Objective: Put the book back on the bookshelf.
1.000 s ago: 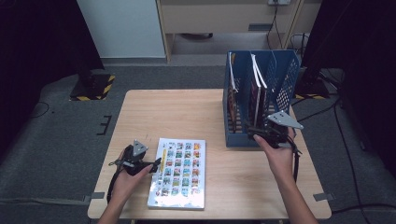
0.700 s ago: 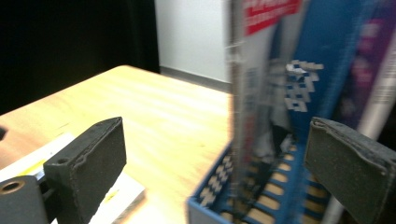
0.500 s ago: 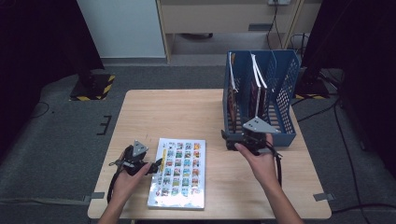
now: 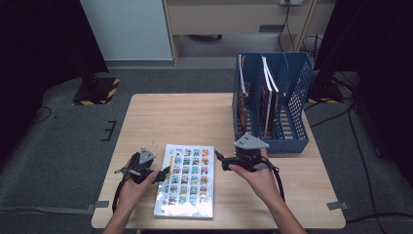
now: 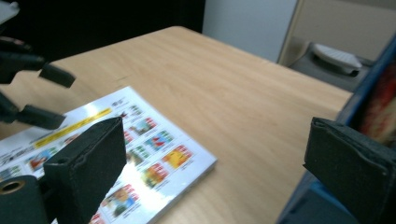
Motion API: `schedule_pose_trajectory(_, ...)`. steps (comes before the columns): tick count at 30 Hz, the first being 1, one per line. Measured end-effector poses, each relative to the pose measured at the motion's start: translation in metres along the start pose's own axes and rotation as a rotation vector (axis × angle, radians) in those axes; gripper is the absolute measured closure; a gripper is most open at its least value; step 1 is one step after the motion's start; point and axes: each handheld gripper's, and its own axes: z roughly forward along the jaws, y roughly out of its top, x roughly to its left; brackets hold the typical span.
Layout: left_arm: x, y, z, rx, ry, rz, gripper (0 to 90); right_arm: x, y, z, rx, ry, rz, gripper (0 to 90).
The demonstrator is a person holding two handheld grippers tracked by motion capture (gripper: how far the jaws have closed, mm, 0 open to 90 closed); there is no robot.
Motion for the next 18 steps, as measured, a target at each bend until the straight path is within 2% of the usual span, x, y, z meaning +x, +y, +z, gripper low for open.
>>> schedule_pose_trajectory(2,0.0,0.0,0.001,0.006,-0.008,-0.003,9.4,0.007,-0.005,0.005,0.02,0.023,-0.002,7.0)
schedule_pose_trajectory(5,-0.001,0.0,0.001,0.01,-0.023,-0.009,8.8,0.017,-0.012,0.011,0.043,0.056,-0.005,12.0)
schedule_pose_trajectory(6,-0.002,0.0,0.001,0.012,-0.032,-0.007,8.2,0.022,-0.016,0.015,0.065,0.067,-0.014,17.0)
schedule_pose_trajectory(7,-0.002,0.0,0.001,0.012,-0.032,-0.007,8.3,0.022,-0.016,0.015,0.065,0.067,-0.014,17.0)
schedule_pose_trajectory(8,-0.003,0.0,0.002,0.016,-0.041,-0.003,8.3,0.027,-0.02,0.019,0.095,0.086,-0.018,20.3)
schedule_pose_trajectory(11,-0.004,0.0,0.003,0.019,-0.052,-0.004,8.3,0.029,-0.025,0.024,0.119,0.094,-0.027,25.1)
schedule_pose_trajectory(14,-0.005,-0.001,0.004,0.027,-0.067,-0.011,8.2,0.029,-0.029,0.027,0.139,0.097,-0.027,25.5)
schedule_pose_trajectory(15,-0.005,-0.001,0.006,0.045,-0.089,-0.021,8.1,0.028,-0.034,0.029,0.161,0.092,-0.023,25.5)
schedule_pose_trajectory(18,-0.005,-0.002,0.008,0.057,-0.095,-0.029,7.5,0.026,-0.037,0.029,0.172,0.084,-0.01,25.3)
